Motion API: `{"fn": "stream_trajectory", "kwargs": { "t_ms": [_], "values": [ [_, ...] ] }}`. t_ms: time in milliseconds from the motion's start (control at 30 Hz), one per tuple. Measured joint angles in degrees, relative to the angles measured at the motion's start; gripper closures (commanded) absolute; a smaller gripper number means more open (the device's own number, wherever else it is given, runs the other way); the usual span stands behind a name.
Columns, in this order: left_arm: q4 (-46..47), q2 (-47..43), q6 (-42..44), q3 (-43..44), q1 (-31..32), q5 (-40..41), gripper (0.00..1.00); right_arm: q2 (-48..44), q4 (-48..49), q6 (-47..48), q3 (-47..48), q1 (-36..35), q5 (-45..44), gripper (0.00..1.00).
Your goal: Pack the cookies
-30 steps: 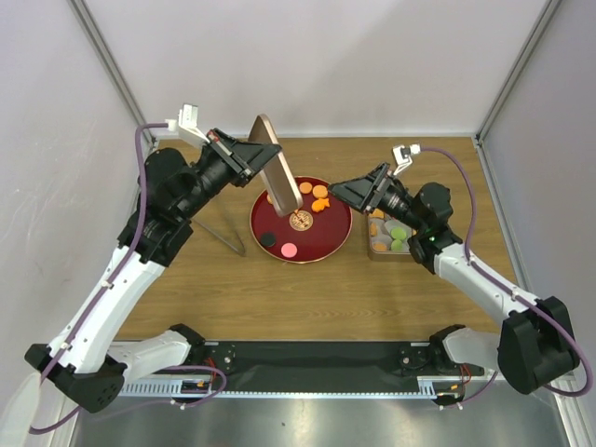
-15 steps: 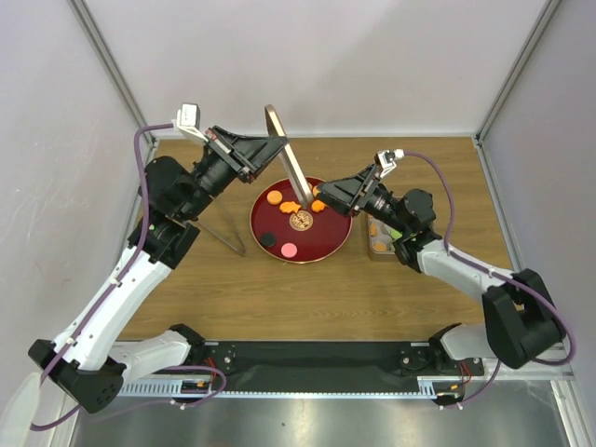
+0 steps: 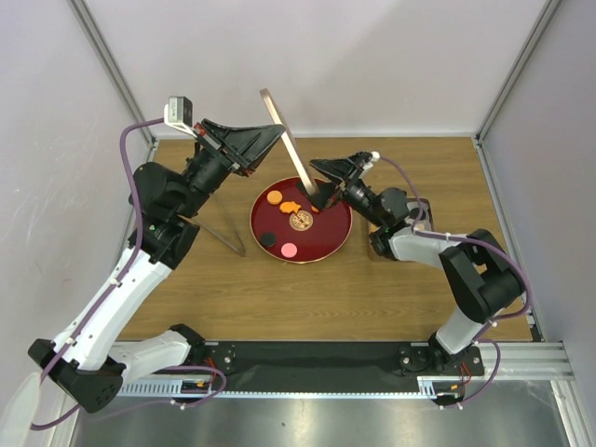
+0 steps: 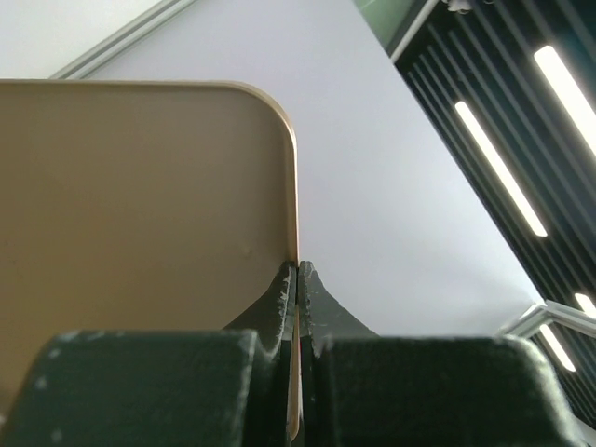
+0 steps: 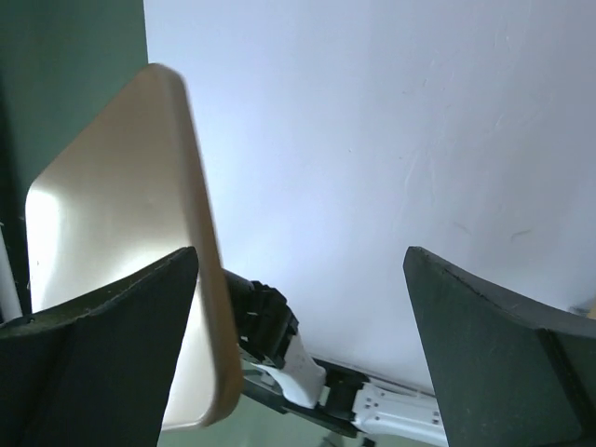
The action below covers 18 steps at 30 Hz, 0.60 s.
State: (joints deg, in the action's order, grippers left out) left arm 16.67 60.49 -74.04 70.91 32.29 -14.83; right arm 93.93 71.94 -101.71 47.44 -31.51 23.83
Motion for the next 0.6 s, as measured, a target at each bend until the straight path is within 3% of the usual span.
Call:
{"fn": "stream_trajectory", "kwargs": {
  "t_ms": [600],
  "values": [
    [5.57,0.70,-2.05,-1.29,0.11,-0.85,1.00,2.21,2.12,-10.67,1.77,-2.95,-6.84,0.00]
  ]
}}
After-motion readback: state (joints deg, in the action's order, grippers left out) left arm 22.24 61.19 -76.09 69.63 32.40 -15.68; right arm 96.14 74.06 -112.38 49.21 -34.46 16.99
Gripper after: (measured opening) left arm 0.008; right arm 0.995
